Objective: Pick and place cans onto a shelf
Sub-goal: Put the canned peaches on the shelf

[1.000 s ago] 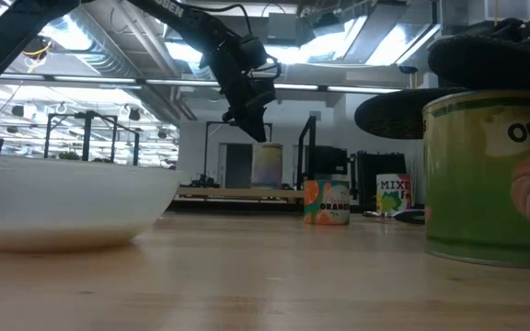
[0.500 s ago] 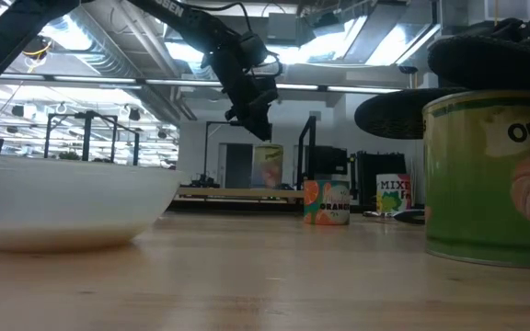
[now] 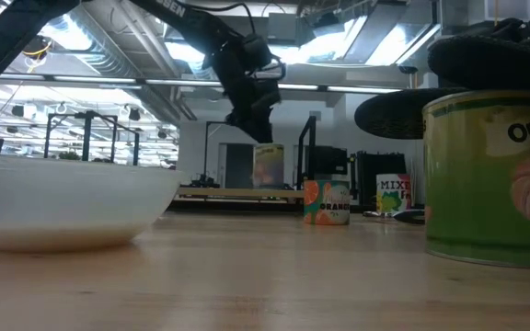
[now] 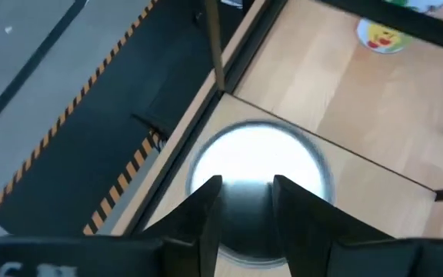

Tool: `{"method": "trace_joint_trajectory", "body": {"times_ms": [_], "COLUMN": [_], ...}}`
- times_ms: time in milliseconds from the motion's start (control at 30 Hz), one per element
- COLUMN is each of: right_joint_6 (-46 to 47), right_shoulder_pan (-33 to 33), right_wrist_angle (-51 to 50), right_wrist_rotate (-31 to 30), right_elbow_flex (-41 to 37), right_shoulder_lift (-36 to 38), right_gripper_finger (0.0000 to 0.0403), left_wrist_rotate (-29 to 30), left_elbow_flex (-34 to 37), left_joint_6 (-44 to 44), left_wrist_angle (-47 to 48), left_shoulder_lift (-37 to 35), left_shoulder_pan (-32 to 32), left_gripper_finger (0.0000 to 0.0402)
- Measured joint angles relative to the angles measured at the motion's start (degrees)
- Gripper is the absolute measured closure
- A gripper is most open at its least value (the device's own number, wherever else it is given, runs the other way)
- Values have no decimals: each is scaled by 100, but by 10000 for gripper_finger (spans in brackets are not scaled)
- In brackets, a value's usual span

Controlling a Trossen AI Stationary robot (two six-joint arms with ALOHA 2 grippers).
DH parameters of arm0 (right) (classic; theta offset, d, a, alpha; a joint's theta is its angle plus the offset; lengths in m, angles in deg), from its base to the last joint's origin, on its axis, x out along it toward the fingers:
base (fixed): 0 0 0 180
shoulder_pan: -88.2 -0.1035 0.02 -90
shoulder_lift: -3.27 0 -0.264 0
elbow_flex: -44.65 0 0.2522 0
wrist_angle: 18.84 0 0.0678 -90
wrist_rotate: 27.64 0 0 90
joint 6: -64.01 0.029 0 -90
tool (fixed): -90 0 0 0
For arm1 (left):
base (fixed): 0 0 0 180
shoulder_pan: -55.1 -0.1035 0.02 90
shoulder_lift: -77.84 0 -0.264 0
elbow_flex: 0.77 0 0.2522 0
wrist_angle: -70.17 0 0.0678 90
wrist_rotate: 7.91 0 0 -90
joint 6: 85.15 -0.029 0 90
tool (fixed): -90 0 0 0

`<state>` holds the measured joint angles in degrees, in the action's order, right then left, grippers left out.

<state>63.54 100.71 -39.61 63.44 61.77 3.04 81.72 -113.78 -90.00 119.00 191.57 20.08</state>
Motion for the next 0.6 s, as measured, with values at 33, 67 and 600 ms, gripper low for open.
{"method": "trace_joint_trajectory", "body": {"times_ms": [33, 67, 600], "right_joint_6": [0, 0, 0], "right_shoulder_pan": [2, 1, 2], "right_wrist_angle": [-2, -1, -2], "right_wrist_rotate": [2, 0, 0], "right_elbow_flex": [0, 0, 0], "right_shoulder_lift": [-2, 0, -2], "right_gripper_finger": [339, 339, 339], "left_wrist_rotate": [11, 20, -7], "left_elbow_flex": [16, 23, 21], "left_joint_6": [61, 133, -20], "left_wrist_angle": [2, 2, -37], "left_shoulder_lift": [0, 0, 112], "left_shoulder_pan": [-2, -2, 4], "left_gripper_finger": [291, 291, 291]}}
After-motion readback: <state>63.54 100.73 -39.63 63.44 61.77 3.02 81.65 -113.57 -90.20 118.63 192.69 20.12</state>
